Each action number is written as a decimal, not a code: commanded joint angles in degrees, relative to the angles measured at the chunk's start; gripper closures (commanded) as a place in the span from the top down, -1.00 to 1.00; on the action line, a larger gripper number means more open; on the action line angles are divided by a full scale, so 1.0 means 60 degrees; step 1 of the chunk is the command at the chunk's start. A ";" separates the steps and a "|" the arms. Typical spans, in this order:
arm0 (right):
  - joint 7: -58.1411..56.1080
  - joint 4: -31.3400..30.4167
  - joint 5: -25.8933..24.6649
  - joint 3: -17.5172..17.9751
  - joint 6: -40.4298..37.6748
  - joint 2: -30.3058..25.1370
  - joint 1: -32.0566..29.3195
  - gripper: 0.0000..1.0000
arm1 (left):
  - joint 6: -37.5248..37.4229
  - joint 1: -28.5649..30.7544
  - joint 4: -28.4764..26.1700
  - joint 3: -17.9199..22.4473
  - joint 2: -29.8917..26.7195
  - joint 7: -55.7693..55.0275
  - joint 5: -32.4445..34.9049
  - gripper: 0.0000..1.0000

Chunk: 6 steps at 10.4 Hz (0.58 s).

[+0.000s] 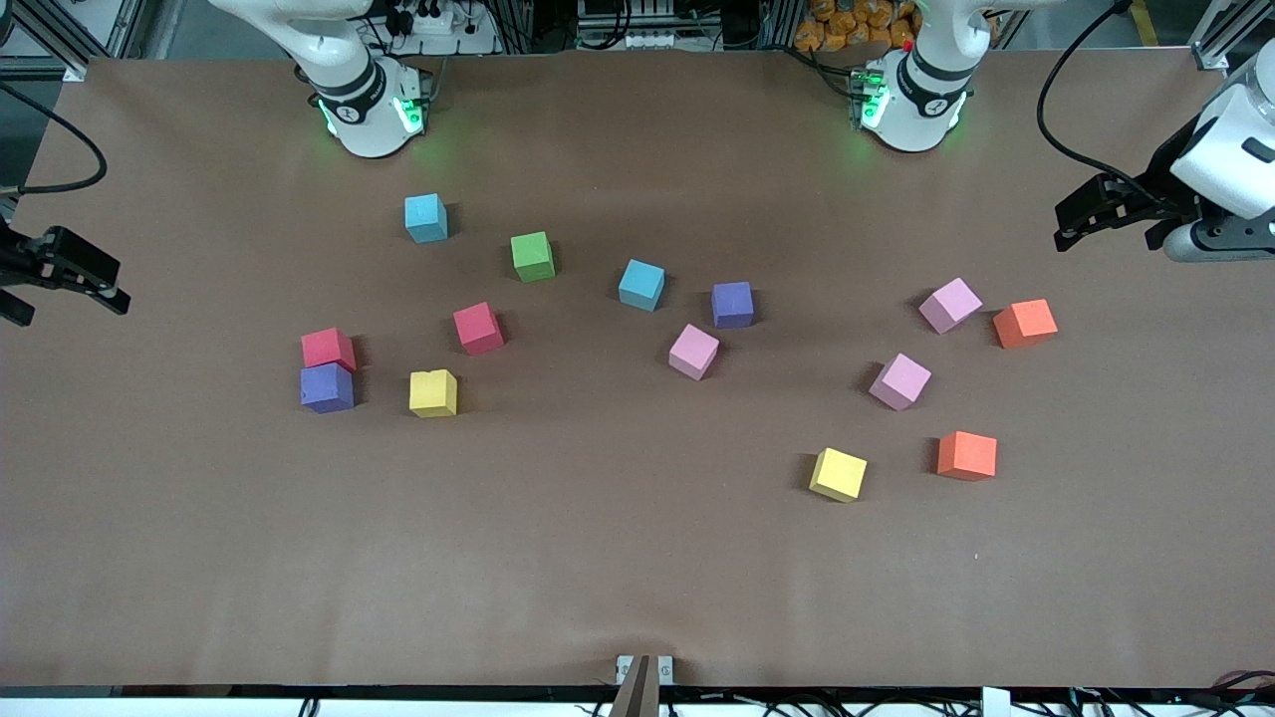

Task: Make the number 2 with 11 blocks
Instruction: 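Reach the left gripper to the cyan cube while the right gripper reaches green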

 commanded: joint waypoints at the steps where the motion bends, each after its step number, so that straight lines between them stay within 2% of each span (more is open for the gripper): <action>1: -0.0096 0.0254 0.0051 -0.0013 -0.0106 0.0201 -0.0027 1.00 | -0.0133 -0.0025 0.0011 0.0046 -0.0023 0.0200 -0.0121 1.00; 6: -0.0008 0.0210 0.0081 -0.0028 -0.0178 0.0216 -0.0086 1.00 | -0.0147 -0.0039 -0.0208 -0.0305 0.0417 0.0200 -0.0106 1.00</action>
